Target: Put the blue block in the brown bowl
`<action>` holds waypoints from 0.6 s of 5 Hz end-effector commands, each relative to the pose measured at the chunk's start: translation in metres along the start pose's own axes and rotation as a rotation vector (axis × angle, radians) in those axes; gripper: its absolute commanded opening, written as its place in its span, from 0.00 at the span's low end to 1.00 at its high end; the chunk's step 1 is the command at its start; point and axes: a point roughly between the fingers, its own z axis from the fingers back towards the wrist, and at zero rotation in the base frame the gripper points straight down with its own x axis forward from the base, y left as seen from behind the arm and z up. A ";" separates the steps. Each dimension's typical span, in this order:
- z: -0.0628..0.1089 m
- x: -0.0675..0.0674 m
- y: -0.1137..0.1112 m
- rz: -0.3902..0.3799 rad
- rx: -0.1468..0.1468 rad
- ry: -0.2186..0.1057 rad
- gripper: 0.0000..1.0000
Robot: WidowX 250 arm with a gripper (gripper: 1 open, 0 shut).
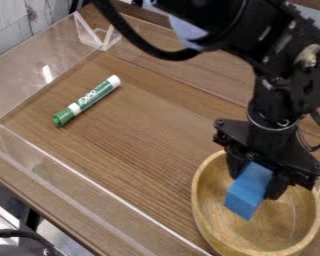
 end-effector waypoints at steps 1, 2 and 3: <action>0.011 0.010 -0.006 0.003 -0.031 -0.051 1.00; 0.014 0.011 -0.004 0.009 -0.037 -0.050 1.00; 0.018 0.012 -0.003 0.017 -0.043 -0.049 1.00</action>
